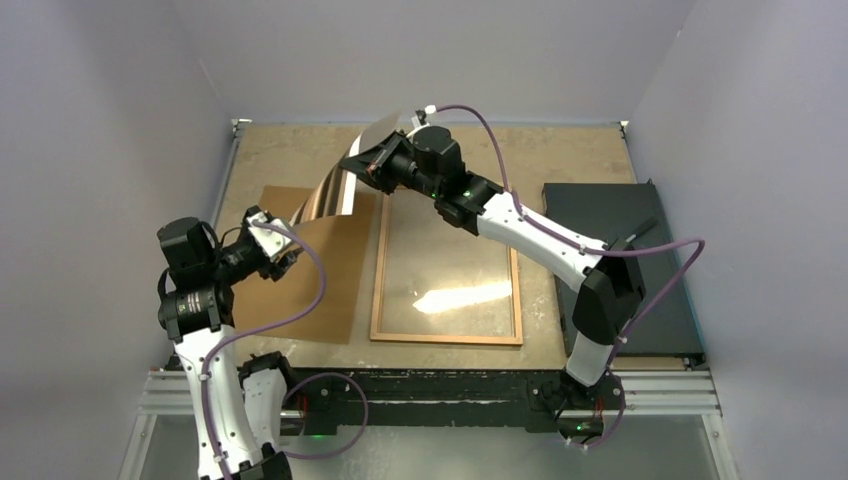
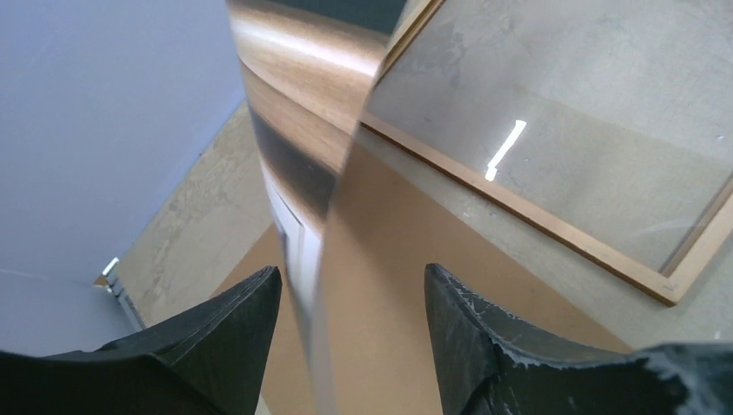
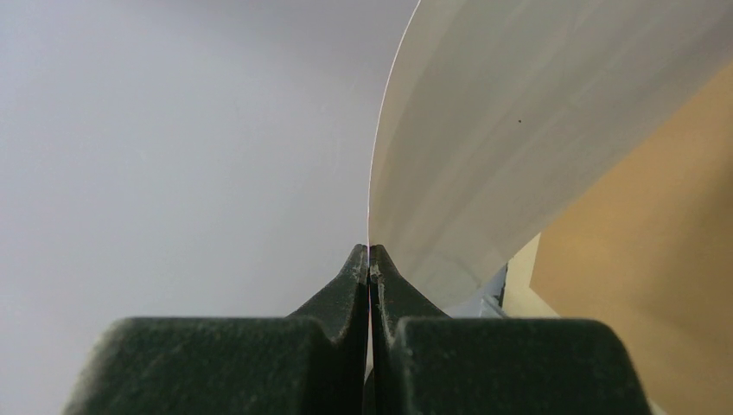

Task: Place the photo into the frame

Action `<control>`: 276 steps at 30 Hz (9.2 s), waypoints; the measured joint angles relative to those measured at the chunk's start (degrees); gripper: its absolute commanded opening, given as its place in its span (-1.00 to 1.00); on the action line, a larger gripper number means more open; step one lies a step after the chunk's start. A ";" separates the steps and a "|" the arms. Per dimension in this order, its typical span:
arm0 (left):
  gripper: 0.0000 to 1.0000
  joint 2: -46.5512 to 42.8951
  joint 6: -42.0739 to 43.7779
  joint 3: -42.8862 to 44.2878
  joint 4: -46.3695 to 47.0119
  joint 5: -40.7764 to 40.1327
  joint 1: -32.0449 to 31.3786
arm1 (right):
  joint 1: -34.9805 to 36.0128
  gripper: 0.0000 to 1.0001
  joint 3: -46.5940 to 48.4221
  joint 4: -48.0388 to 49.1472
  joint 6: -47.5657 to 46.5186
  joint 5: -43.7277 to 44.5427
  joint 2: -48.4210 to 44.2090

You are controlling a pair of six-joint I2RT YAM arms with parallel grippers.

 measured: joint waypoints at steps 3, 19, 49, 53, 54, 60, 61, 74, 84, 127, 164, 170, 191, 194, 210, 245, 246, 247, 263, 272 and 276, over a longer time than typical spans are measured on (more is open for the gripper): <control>-0.35 0.15 -2.73 -0.61 3.37 -0.13 0.00 | 0.81 -1.00 0.02 0.09 0.35 0.07 0.02; -1.00 2.80 -4.83 -0.59 9.25 -1.68 0.00 | -1.07 0.97 0.31 -2.25 -6.54 -5.92 0.02; -1.00 6.21 19.80 7.89 -12.55 1.27 0.00 | 1.25 0.75 -12.04 -4.48 -102.79 -31.41 -7.52; -1.00 6.21 21.09 8.22 -13.46 1.38 0.00 | 1.53 0.61 -12.04 -2.23 -105.09 -30.67 -6.01; -1.00 6.23 21.46 8.28 -13.66 1.40 0.00 | 1.53 0.51 -12.04 -1.42 -105.33 -30.40 -5.84; -1.00 6.36 22.49 8.37 -14.08 1.38 0.00 | 1.53 -0.49 -11.82 2.40 -106.44 -30.36 -5.03; -1.00 6.38 22.49 8.37 -14.08 1.38 0.00 | 1.53 -0.64 -11.74 2.51 -106.51 -30.36 -4.81; 0.69 9.14 -1.22 9.97 5.14 -3.65 0.00 | 1.55 -1.00 -11.69 6.47 -100.10 -25.64 -5.77; 0.87 21.97 -30.71 25.00 16.28 -20.22 0.00 | 1.57 -1.00 -1.53 7.56 -80.91 -6.97 -9.70; 0.99 35.01 -41.70 18.71 10.99 -33.05 2.73 | 5.84 -1.00 25.57 -23.91 -50.56 -3.04 -3.58; 1.00 33.77 -38.49 11.08 12.15 -29.77 5.25 | -18.08 -1.00 -1.62 -29.33 -44.54 10.54 -12.92; 1.00 35.34 -38.21 11.08 9.01 -29.22 2.71 | -18.95 -1.00 1.38 -31.39 -46.36 12.22 -12.87; 1.00 41.86 -37.75 9.35 6.12 -41.29 -10.93 | -22.43 -1.00 -1.55 -35.78 -51.17 17.29 -12.17; 1.00 41.86 -38.10 8.20 6.36 -42.64 -12.41 | -22.86 -1.00 -2.10 -36.35 -51.82 18.14 -12.17; 0.94 41.33 -38.18 4.20 7.43 -45.68 -17.99 | -24.11 -1.00 -8.33 -37.55 -54.69 20.48 -11.47; 0.94 42.97 -38.01 2.12 11.26 -49.20 -24.41 | -26.03 -1.00 -5.53 -35.78 -63.25 4.72 -2.82; 0.94 42.97 -38.01 2.12 11.26 -49.29 -24.41 | -26.18 -1.00 -4.85 -36.00 -63.49 4.13 -2.80; 0.94 42.97 -37.99 2.12 11.26 -49.42 -24.41 | -26.25 -1.00 -3.91 -36.26 -63.78 3.87 -2.56; 0.90 42.97 -36.83 2.12 11.21 -49.90 -24.44 | -26.99 -1.00 -3.04 -37.05 -65.79 -3.13 0.48; 0.90 42.95 -36.70 2.12 11.23 -49.92 -24.44 | -26.99 -1.00 -2.97 -36.59 -66.01 -5.11 0.61; 0.88 42.95 -36.68 2.12 11.23 -49.92 -24.44 | -26.99 -1.00 -3.30 -34.71 -66.03 -6.99 0.59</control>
